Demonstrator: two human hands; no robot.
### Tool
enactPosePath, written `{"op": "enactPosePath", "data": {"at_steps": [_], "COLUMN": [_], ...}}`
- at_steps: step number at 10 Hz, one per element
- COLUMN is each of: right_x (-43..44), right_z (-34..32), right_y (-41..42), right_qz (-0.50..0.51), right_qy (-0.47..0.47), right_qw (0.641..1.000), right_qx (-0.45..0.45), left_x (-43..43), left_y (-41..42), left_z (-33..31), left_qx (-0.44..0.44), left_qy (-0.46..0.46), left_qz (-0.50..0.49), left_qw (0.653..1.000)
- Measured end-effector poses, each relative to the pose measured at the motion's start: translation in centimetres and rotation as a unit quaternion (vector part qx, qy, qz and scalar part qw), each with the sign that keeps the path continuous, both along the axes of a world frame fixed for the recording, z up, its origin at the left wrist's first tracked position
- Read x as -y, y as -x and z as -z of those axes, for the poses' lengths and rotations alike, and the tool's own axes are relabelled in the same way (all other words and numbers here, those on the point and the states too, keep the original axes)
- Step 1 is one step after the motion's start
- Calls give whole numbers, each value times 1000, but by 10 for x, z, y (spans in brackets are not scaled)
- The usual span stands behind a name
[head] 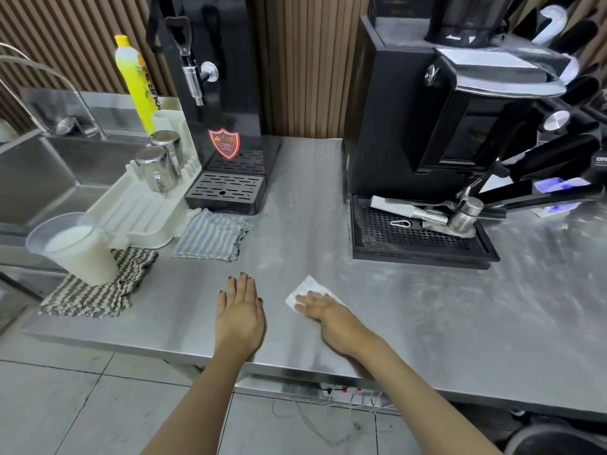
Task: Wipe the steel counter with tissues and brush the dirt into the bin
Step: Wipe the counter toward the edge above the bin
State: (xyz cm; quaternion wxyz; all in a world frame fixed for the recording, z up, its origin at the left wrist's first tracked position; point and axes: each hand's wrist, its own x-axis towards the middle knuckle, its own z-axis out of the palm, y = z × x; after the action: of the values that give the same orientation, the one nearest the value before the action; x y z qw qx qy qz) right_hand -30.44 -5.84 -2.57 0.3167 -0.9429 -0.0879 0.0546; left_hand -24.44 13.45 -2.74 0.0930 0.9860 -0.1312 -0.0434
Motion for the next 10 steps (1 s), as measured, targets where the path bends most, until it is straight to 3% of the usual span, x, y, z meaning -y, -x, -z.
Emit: {"op": "enactPosePath", "data": {"at_steps": [2,3,5,7,8,9,10], "right_x": [-51,-79,-34,73,47,-29,-68], "right_z": [-29,-10,3,2,-3,-5,-1], "right_y": [15,21,38,54,41,32,42], "right_qz": [121,76,162,410,387,232,124], "right_qy": [-12,12,40,45,91,30,28], "right_qw": [992,997,985,911,917,971,992], "right_qx": [32,12,32,2,24,40,28], "left_x": [0,0,0,-1,0,-1,-1], "left_y": [-1,-2,-1,-1,-2,-2,-3], "left_z": [2,3,1,2,3,4,5], "left_qx": [-4,-6,3,6,8,9,10], "left_qy": [13,6,-3,-6,-12,-13,-7], "left_qz": [-5,-5,2,3,2,0,2], "left_qw": [1000,1000,1000,1000,1000,1000,1000]}}
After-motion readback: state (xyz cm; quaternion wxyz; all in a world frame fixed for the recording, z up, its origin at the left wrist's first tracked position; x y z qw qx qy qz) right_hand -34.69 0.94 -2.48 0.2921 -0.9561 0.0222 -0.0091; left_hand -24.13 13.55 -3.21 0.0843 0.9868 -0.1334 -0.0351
